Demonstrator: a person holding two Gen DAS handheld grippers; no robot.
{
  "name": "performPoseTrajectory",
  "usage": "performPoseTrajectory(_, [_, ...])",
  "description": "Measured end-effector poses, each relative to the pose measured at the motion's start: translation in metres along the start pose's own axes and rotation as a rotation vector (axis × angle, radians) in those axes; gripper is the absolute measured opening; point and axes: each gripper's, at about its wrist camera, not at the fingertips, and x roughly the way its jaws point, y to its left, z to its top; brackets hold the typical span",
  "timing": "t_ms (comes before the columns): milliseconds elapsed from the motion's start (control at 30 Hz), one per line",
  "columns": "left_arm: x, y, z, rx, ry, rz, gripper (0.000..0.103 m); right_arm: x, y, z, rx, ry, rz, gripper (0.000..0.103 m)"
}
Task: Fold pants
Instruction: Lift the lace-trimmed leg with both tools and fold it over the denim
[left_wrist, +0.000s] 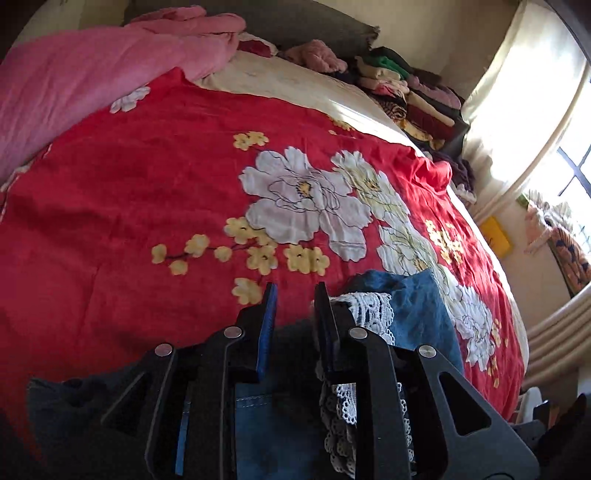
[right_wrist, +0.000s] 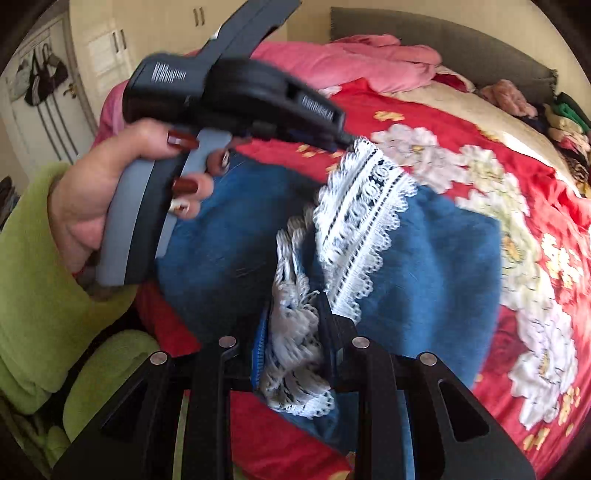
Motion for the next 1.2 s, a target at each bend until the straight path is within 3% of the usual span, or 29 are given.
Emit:
performPoseTrajectory(100, [-0.005,0.005,-0.006,-0.041,0.003,-0.035,0.013,0.009,0.017,0.002,-0.038,0.02,0.052,0.025])
performPoseTrajectory(167, [-0.002,0.002,-0.008,-0.044,0.013,-0.053,0.019,0.004,0.023,0.003,-0.042,0.015,0.098,0.038])
performPoseTrajectory(267, [0.0,-0.001,-0.01,-0.048,0.016,-0.084,0.02,-0.017,0.009,0.004,-0.022,-0.028,0.091,0.039])
performPoseTrajectory(367, [-0.01,0.009,-0.008,-0.109,-0.032,-0.117,0.02,-0.04,-0.027,0.004,0.048,-0.094,0.0,0.05])
performPoseTrajectory(467, [-0.02,0.014,-0.005,-0.14,-0.082,-0.123,0.02,-0.046,-0.08,0.006,0.193,-0.113,-0.102,0.051])
performPoseTrajectory(533, [-0.015,0.008,-0.006,-0.113,-0.055,-0.126,0.031,-0.041,-0.111,0.009,0.276,-0.105,-0.125,0.051])
performPoseTrajectory(567, [-0.009,0.005,-0.008,-0.101,-0.028,-0.132,0.037,-0.038,-0.124,0.011,0.299,-0.103,-0.133,0.051])
performPoseTrajectory(700, [0.015,-0.009,-0.017,-0.078,0.063,-0.132,0.041,-0.02,-0.172,0.017,0.395,-0.081,-0.118,0.051])
performPoseTrajectory(833, [0.029,-0.016,-0.022,-0.04,0.083,-0.069,0.042,0.002,-0.195,0.021,0.465,-0.053,-0.094,0.056])
performPoseTrajectory(900, [0.034,-0.021,-0.023,-0.002,0.098,-0.023,0.029,0.017,-0.202,0.023,0.471,-0.039,-0.078,0.056])
performPoseTrajectory(933, [0.036,-0.024,-0.025,0.024,0.103,0.002,0.016,0.022,-0.202,0.023,0.469,-0.028,-0.071,0.052])
performPoseTrajectory(967, [0.036,-0.025,-0.025,0.037,0.1,0.017,0.016,0.025,-0.2,0.022,0.457,-0.027,-0.046,0.027])
performPoseTrajectory(1000, [0.036,-0.029,-0.025,0.054,0.096,0.033,0.014,0.025,-0.198,0.022,0.443,-0.035,-0.05,0.018])
performPoseTrajectory(1067, [0.032,-0.033,-0.025,0.084,0.082,0.047,0.013,0.013,-0.193,0.019,0.413,-0.081,-0.076,0.01])
performPoseTrajectory(1200, [0.029,-0.04,-0.026,0.115,0.067,0.039,0.012,0.005,-0.201,0.011,0.441,-0.098,-0.087,0.01])
